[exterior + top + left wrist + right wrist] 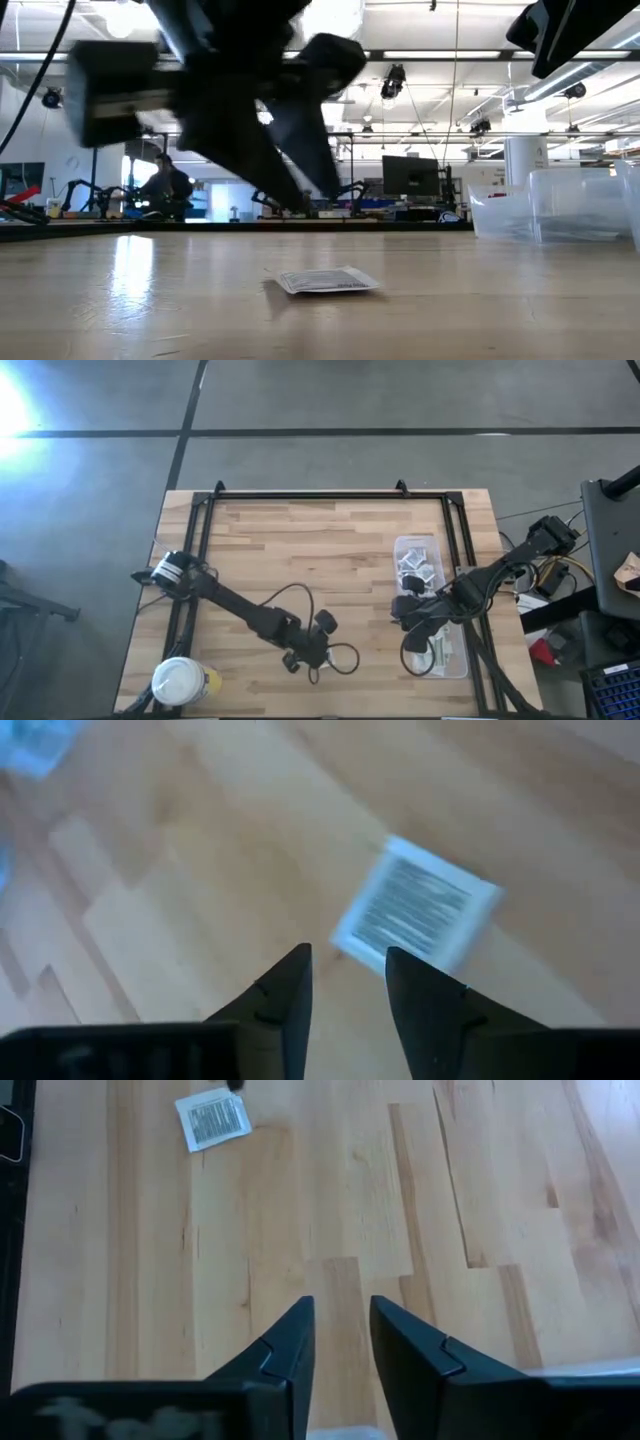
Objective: Pick & Place First Aid Supplies
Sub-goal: Put the towelette pack into the top bin
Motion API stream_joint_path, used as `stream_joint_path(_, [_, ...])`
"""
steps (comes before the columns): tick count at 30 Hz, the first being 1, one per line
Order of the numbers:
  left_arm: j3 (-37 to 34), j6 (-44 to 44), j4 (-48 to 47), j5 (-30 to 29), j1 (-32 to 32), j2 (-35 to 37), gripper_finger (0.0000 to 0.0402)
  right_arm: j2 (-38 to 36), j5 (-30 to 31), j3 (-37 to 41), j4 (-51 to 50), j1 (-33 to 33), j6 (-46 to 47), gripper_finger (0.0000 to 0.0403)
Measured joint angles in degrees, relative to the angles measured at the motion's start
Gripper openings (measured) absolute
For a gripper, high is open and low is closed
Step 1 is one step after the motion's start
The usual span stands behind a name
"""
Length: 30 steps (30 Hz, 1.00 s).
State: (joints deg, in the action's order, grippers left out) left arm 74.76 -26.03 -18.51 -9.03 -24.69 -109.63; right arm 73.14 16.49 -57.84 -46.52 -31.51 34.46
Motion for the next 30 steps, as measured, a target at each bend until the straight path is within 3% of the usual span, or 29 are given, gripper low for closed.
stream_joint_path(4, [0.0,-3.6,-3.6,0.6,-2.3,0.4,0.0124,0.0,0.0,0.0,0.0,0.0,0.3,0.0102])
stream_joint_path(11, [-0.1,-7.8,-0.6,0.5,-4.6,-2.4,0.0124,0.0,0.0,0.0,0.0,0.0,0.5,0.0102])
stream_joint_path(30, [0.0,-10.8,2.0,1.7,-1.9,-6.0,0.0113,0.0,0.0,0.0,0.1,0.1,1.7,0.0097])
